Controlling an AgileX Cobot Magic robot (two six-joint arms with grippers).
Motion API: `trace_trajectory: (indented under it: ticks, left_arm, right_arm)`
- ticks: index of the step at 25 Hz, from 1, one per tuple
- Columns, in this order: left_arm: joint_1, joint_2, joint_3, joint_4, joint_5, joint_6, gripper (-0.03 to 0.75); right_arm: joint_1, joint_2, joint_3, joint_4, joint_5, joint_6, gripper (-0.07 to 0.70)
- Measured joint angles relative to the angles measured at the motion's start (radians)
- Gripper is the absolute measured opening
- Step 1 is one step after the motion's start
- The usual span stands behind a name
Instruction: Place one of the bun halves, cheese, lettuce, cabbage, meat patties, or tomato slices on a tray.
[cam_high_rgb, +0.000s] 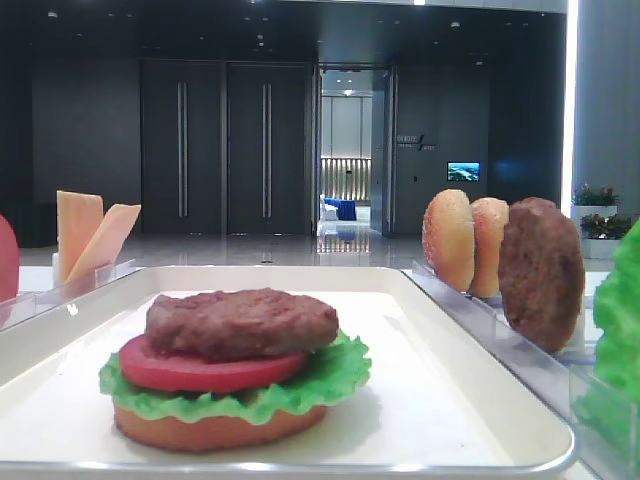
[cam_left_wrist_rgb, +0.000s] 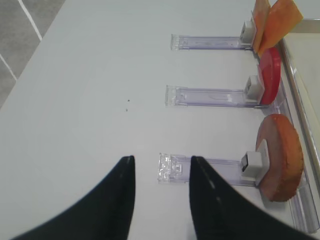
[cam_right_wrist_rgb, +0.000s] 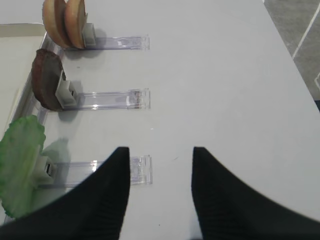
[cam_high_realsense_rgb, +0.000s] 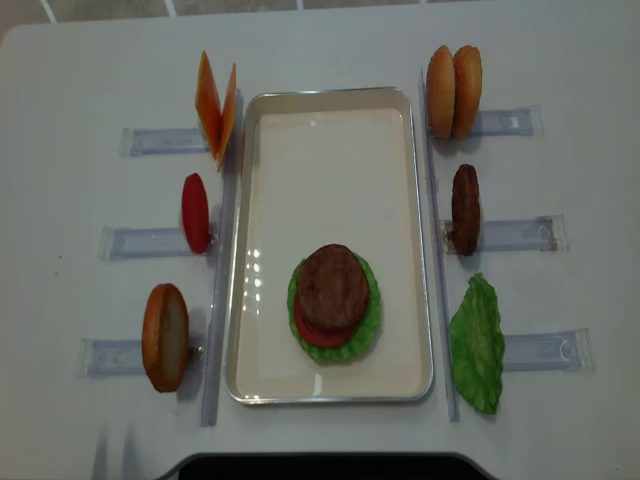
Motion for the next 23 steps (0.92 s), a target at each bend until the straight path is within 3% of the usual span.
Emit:
trace_trajectory:
  ticks: [23]
  left_arm:
    - [0.0, 0.0, 0.0, 0.0, 0.0, 0.0, 0.282]
  right_arm:
    - [0.0, 0.0, 0.001, 0.0, 0.0, 0.0, 0.286]
